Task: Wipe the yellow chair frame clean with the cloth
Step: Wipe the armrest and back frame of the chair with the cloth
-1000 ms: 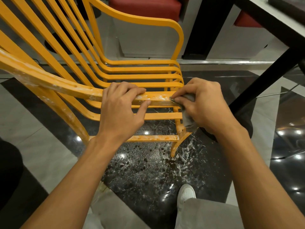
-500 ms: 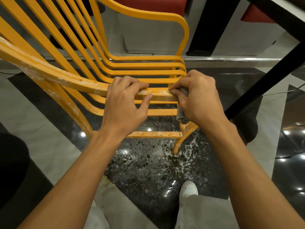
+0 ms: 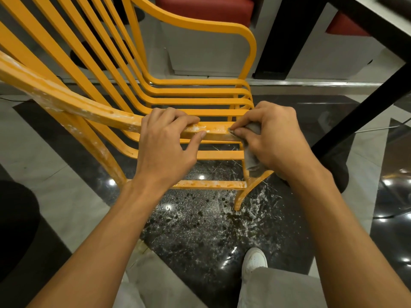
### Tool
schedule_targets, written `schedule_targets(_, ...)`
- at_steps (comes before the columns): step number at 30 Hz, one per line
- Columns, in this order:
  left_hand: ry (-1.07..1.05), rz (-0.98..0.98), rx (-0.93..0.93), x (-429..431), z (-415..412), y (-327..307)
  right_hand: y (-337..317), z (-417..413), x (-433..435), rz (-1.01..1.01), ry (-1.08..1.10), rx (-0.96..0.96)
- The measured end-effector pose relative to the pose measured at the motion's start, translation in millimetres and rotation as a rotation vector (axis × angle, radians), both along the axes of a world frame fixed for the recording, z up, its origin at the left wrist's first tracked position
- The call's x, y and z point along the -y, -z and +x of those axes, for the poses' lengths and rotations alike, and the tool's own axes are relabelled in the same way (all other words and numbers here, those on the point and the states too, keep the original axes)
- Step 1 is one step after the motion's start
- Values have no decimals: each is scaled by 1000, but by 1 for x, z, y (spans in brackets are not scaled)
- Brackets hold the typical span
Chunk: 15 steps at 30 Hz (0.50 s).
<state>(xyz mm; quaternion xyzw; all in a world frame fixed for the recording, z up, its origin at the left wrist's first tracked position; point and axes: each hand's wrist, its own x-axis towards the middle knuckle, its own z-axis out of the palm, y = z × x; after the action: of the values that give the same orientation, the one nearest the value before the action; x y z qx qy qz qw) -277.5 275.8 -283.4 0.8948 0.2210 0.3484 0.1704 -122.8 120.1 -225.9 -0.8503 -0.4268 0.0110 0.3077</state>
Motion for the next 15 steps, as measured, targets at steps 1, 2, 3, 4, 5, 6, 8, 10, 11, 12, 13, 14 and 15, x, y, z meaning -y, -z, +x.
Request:
schedule_targets(1,0,-2,0,0,0,0,0,1,-1,3,35,19)
schedule_targets(2,1,-3,1,0,0,0,1,-1,-3,7,65,53)
schedule_targets(3,2,-3,1,0,0,0,3,-5,-6,11,82,89)
schedule_targets(4,4,-2,0,0,1,0,5,-9,-10,12,78,113)
schedule_targets(5,6,-1,-1,0,1,1,6,-12,-12,9,54,120)
schedule_targets(6,8,-1,-2,0,0,1,7,-14,-12,4,15,111)
schedule_targets(8,12,-6,-6,-1,-1,2,3,-10,-7,-21,-32,54)
schedule_targets(10,14,-11,-8,-3,-2,2,-2,-4,-3,-41,-3,-1)
schedule_targets(11,15,-15,-5,-3,-2,1,-3,-3,-3,-31,27,-3)
schedule_targets(12,13,-17,0,-3,-2,1,-1,-4,-5,-9,56,9)
schedule_targets(13,8,-14,4,-3,-2,0,0,-8,-8,11,78,31)
schedule_targets(14,2,-7,5,-2,-3,0,2,-12,-11,21,86,57)
schedule_targets(15,-4,4,4,-2,-3,0,3,-14,-14,14,77,73)
